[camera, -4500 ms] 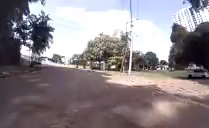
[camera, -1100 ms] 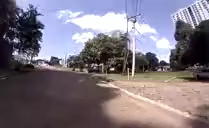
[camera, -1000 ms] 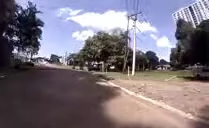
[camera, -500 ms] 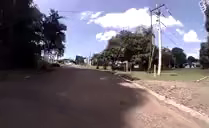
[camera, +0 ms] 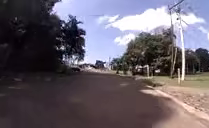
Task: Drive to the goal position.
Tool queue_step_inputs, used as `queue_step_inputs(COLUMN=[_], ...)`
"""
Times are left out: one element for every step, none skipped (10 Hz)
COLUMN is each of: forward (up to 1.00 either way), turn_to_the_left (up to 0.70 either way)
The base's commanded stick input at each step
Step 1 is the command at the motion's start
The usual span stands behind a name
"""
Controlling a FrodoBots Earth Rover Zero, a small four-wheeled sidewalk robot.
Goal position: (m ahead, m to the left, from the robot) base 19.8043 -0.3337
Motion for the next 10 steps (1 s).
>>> queue_step_inputs(forward=[0.70,0.70,0.70,0.70,0.70,0.70,0.70,0.70,0.70,0.70], turn_to_the_left=[0.00,0.00,0.00,0.00,0.00,0.00,0.00,0.00,0.00,0.00])
